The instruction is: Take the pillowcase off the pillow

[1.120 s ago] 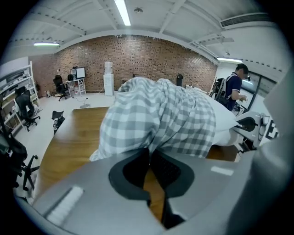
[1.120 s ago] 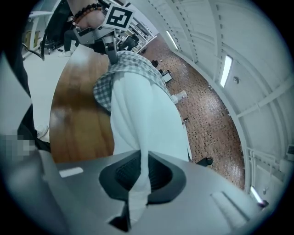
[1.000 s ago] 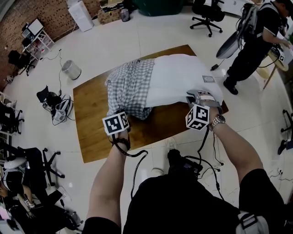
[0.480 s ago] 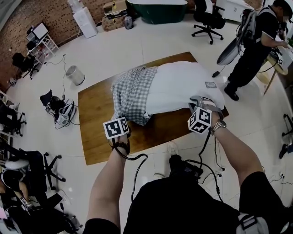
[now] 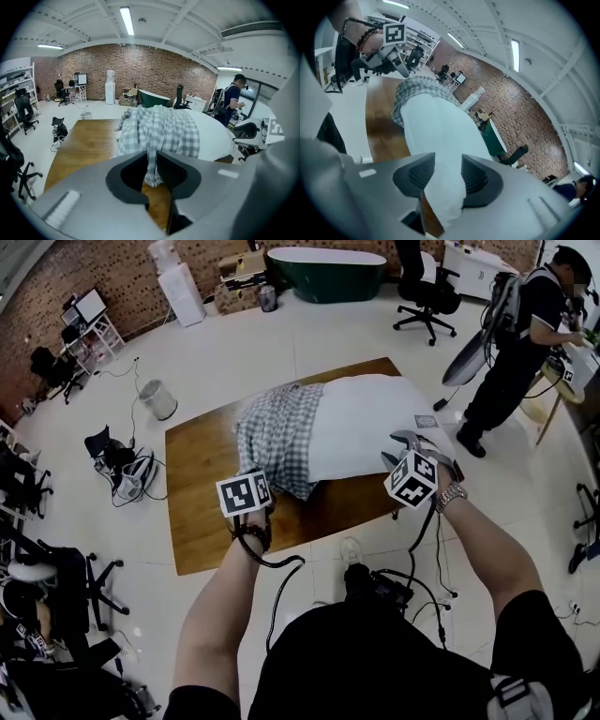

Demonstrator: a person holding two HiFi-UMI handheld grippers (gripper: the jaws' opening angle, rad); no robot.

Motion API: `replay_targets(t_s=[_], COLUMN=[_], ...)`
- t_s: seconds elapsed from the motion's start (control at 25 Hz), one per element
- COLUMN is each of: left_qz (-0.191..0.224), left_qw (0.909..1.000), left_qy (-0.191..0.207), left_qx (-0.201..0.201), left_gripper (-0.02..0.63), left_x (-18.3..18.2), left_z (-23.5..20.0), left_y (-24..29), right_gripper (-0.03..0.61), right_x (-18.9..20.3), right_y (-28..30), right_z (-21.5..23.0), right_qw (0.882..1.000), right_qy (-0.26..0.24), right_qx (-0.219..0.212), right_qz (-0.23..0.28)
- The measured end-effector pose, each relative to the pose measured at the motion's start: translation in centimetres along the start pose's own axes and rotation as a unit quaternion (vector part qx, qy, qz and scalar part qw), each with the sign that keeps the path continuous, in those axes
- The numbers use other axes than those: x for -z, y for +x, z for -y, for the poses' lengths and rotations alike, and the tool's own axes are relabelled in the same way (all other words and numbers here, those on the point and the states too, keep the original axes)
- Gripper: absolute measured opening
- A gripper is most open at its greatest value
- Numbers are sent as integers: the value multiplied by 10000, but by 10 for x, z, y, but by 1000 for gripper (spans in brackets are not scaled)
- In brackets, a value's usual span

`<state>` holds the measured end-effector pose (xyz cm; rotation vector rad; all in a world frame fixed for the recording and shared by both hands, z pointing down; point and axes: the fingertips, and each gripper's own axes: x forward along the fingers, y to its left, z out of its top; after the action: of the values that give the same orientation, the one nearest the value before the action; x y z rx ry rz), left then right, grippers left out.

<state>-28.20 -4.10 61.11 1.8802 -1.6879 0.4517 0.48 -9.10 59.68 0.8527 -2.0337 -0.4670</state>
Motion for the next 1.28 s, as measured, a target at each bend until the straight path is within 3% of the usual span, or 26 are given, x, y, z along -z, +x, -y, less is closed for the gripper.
replay_targets(t_s=[0.28,0.56,1.0,1.28], left_qz=[168,124,-182,-623], left_qw=[9992,9974,9951,9900], left_qy=[250,566,844,1143], left_qx=[256,424,493,549], left_gripper=[69,80,131,189], left_x=[-34,-78,-176,-228], left_z=[32,46,68,78], left_y=[-26,-13,59,131], right_gripper=[175,176,178,190], right_x=[-41,-71,-98,-106], right_y=[-27,-16,54,118], right_z=[16,48,128,169], right_qw=[9994,9988,9965,9884], right_qy=[188,211,123,277], right_qx=[-130,-276,-742,-1439], right_qz=[245,331,359,389])
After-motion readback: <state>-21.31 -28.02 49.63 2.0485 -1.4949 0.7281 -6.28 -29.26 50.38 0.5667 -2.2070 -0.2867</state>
